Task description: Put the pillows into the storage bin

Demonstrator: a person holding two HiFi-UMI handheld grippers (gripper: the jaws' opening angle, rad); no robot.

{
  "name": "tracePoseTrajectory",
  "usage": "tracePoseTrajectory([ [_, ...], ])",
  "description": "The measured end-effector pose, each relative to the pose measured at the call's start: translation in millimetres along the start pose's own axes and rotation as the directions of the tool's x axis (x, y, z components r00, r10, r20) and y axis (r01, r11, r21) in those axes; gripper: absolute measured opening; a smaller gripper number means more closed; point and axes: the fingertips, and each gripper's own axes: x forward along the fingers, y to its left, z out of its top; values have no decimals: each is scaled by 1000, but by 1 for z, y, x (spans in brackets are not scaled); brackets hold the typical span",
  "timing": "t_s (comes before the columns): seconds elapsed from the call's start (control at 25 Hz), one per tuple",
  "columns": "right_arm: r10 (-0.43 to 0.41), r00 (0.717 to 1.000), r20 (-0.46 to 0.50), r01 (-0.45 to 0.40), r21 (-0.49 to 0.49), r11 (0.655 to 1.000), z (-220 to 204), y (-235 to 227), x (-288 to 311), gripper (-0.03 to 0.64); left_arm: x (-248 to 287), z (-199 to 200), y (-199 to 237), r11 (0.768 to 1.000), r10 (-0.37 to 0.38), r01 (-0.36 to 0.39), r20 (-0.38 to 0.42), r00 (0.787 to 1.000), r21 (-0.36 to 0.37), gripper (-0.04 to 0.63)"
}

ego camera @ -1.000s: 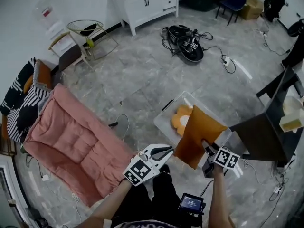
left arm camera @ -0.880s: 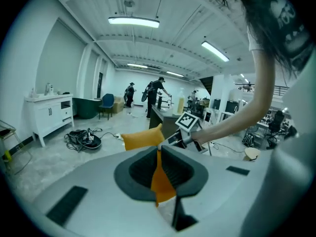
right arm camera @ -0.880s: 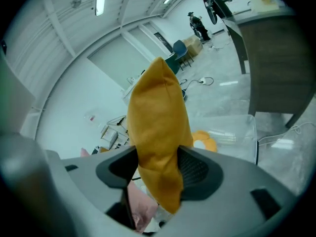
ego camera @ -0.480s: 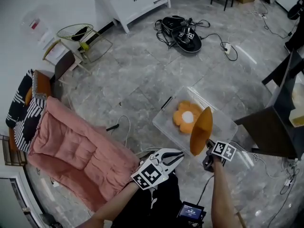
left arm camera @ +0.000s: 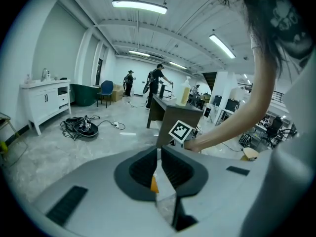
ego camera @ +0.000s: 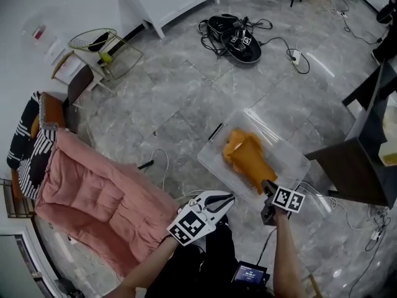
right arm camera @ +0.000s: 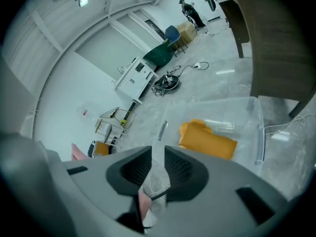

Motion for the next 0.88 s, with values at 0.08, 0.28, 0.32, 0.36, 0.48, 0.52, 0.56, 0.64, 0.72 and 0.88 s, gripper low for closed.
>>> tracePoseTrajectory([
  [0.08,8,1000,-3,-8,-54,998,7,8,-3,83,-1,3,4,1000,15,-15,12,1000,-5,32],
  [0.28,52,998,-24,-55,-187,981,8,43,-11,84,-19,0,13,997,77,-75,40,996,-34,32],
  [0.32,63,997,-39,-70,-226,972,4,53,-12,86,-27,-3,14,995,94,-93,44,995,-44,32],
  [0.36,77,995,-57,-89,-270,959,0,64,-12,92,-35,-6,15,992,116,-113,48,992,-55,32],
  [0.48,126,985,-116,-161,-388,907,-10,104,-12,95,-63,-17,23,977,197,-192,58,979,-88,32],
  [0.52,140,981,-135,-184,-419,889,-13,119,-11,95,-75,-21,26,970,227,-220,61,972,-101,32],
  [0.56,153,976,-154,-207,-446,871,-18,134,-10,95,-88,-26,29,961,258,-249,64,964,-116,32],
  [0.64,181,964,-193,-255,-493,832,-30,165,-8,95,-117,-37,34,939,321,-308,69,945,-151,32],
  [0.72,206,950,-236,-304,-539,785,-48,197,-6,95,-146,-50,35,912,384,-365,73,921,-190,32],
  [0.88,263,901,-345,-426,-589,687,-96,263,-7,95,-208,-72,26,839,510,-473,87,856,-269,32],
])
